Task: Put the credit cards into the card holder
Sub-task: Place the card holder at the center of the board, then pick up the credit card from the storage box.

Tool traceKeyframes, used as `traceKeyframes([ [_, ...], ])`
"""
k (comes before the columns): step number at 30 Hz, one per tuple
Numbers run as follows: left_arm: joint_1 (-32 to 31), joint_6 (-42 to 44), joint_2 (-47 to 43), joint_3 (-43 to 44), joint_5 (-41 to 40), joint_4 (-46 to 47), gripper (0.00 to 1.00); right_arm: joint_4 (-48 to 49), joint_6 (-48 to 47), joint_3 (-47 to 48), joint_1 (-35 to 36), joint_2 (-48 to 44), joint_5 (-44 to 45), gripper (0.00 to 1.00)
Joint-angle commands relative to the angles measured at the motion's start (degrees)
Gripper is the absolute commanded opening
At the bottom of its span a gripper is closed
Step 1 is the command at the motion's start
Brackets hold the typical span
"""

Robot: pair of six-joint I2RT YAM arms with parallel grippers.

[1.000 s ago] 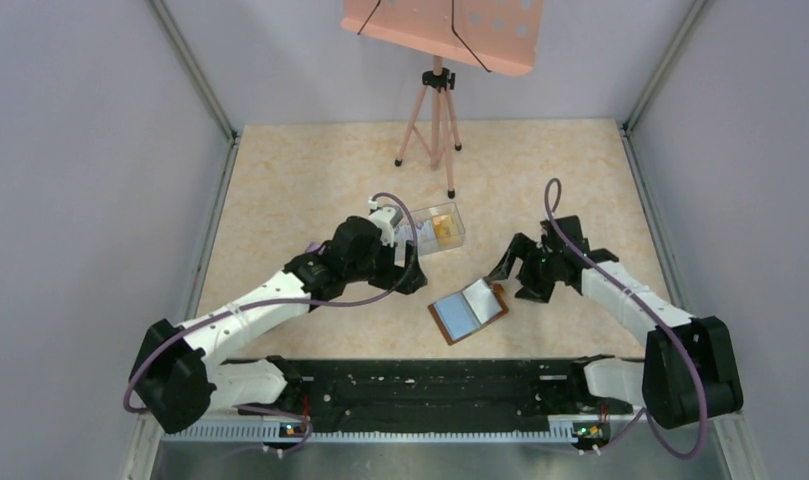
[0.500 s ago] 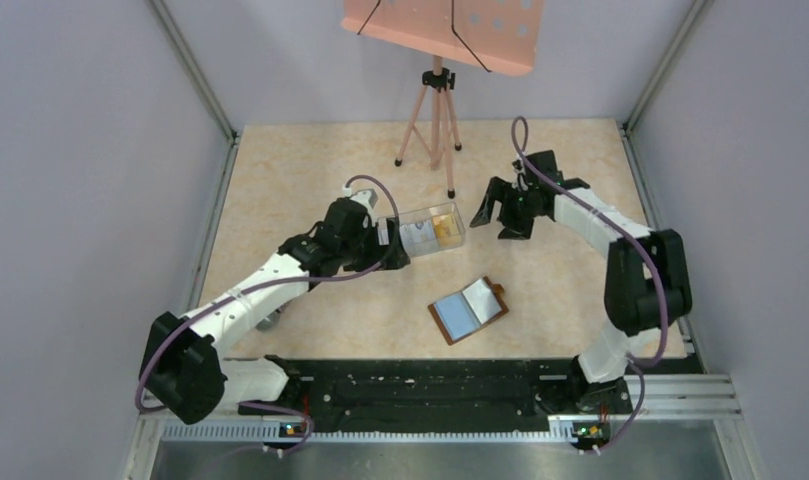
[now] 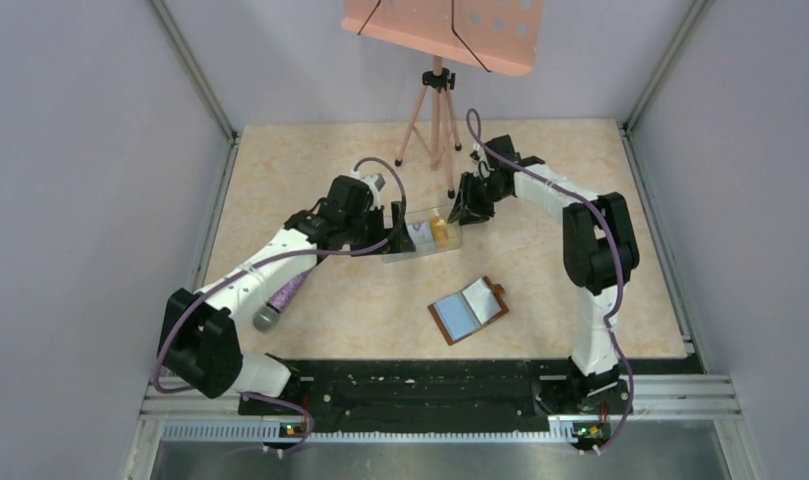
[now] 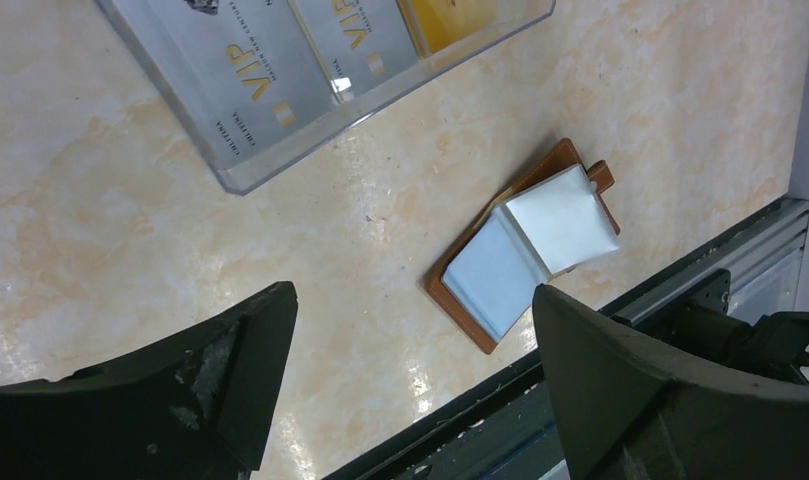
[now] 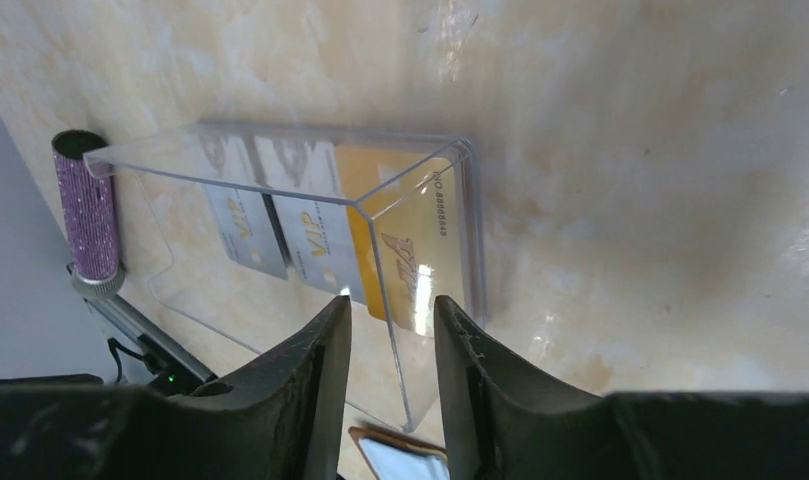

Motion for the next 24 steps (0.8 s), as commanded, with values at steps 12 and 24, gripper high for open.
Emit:
traceKeyframes([
  [12,1.0,0.8,15.9,12.4,2.6,-4.9,0.78,-1.9,2.0,-5.0,10.9,-6.4,-1.1,0.33],
  [24,2.6,0.9,29.2,19.9,6.0,-3.0,0.49,2.0,4.6,-7.8,11.4,-7.4,-3.3,0.27],
])
